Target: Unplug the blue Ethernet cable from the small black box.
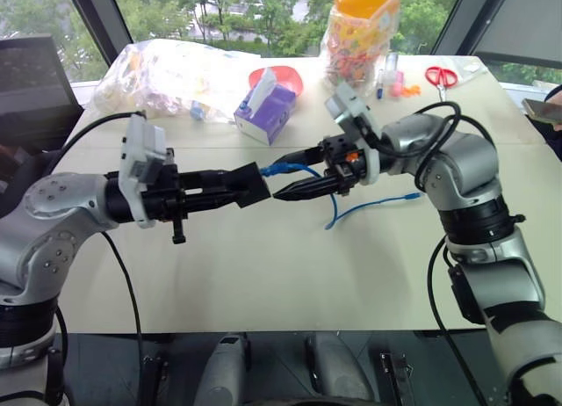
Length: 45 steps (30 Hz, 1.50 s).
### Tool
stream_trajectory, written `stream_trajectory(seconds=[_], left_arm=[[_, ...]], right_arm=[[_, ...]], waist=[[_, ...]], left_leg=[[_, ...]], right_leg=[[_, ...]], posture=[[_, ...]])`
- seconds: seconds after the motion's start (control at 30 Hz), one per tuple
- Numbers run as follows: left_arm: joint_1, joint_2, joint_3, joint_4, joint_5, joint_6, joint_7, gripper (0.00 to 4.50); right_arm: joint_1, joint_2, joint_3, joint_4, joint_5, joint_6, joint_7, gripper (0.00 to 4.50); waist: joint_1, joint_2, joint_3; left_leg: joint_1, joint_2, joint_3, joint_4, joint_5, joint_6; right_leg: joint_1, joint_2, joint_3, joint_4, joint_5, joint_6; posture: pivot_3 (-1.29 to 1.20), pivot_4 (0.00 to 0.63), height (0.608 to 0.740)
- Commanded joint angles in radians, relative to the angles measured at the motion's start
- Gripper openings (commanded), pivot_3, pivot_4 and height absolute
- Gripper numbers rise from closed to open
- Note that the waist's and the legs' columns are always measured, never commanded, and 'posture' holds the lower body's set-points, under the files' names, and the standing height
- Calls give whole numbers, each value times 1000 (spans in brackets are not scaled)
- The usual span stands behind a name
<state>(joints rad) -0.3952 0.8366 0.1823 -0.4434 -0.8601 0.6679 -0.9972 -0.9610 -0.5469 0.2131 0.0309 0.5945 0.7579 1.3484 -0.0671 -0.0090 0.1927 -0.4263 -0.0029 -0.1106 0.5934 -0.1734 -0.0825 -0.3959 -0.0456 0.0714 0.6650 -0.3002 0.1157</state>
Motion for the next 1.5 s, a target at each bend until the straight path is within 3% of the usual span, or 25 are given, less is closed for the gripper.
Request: stream_trajectory(seconds=[0.03,0.83,0.93,1.03,1.07,1.5], left_arm=[[2,-2,23,-18,-5,-18,1,473],[21,-4,22,-18,-4,-25,-1,473],[24,-4,21,-17,-1,-28,-6,473],[29,-4,19,-16,2,-32,-10,473],[30,-5,18,-16,2,-32,-11,473],[71,-5,18,-24,18,-48,-16,473]], right_arm=[[-32,7,-41,-30,25,0,-2,2477],[-14,16,-32,-48,19,-7,-9,2477],[-17,20,-35,-48,21,-5,-12,1659],[-21,22,-36,-45,19,-6,-13,237],[-21,22,-37,-44,18,-7,-14,36],[-33,24,-59,-36,38,13,-23,36]], waist=[[0,0,0],[0,0,0],[0,0,0],[0,0,0],[0,0,0],[0,0,0]], left_leg=[[0,0,0,0,0,0],[0,0,0,0,0,0],[0,0,0,0,0,0],[0,0,0,0,0,0],[0,0,0,0,0,0],[0,0,0,0,0,0]], right_leg=[[0,0,0,0,0,0],[0,0,0,0,0,0],[0,0,0,0,0,0],[0,0,0,0,0,0],[0,0,0,0,0,0],[0,0,0,0,0,0]], posture=[[0,150,740],[0,150,740],[0,150,740],[0,150,740],[0,150,740],[0,150,740]])
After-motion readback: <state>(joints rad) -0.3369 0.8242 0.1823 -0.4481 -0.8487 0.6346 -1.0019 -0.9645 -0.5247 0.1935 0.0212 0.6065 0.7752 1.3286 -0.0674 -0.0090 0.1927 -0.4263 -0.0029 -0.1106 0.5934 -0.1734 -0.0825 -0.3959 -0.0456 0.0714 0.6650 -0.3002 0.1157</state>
